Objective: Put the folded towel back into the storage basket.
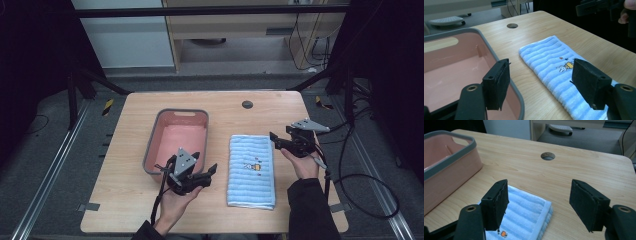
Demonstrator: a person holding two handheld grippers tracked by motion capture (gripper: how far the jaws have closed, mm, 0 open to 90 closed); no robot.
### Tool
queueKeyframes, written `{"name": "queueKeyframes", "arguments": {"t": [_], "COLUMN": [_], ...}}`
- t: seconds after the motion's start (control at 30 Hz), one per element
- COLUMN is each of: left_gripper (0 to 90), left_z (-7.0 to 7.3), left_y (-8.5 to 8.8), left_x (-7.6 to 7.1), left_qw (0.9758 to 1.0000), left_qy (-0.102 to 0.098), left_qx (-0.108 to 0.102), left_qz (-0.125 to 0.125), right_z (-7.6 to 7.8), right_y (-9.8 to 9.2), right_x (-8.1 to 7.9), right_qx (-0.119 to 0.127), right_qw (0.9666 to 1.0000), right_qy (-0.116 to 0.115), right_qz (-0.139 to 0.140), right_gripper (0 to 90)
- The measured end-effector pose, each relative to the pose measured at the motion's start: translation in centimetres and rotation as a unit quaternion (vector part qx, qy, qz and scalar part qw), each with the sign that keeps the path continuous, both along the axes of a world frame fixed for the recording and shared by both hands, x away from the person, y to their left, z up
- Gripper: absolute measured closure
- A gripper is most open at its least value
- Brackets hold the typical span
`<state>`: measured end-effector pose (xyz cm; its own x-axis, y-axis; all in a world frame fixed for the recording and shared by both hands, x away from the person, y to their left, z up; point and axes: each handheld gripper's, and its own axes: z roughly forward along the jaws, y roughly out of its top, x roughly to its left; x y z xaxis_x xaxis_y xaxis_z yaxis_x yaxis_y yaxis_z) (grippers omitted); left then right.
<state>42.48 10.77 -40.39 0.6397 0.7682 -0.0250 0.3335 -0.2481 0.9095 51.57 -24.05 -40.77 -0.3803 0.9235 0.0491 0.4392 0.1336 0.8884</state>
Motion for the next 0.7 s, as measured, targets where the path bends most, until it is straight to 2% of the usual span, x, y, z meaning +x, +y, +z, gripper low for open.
{"name": "queueKeyframes", "arguments": {"t": [0.3,0.7], "left_gripper": [31.1,34.4], "left_z": [-0.9,-2.7], "left_y": [-1.8,-3.8], "left_x": [0.0,0.1], "left_qw": [0.9998,0.999], "left_qy": [0.009,0.028], "left_qx": [0.008,0.017], "left_qz": [-0.017,-0.031], "right_z": [-0.8,-2.5], "right_y": [-0.1,-0.2], "right_x": [0.5,1.4], "right_qx": [0.001,-0.001], "right_qw": [1.0,0.9999], "right_qy": [0.0,0.014], "right_qz": [-0.002,-0.001], "right_gripper": [33.6,38.2]}}
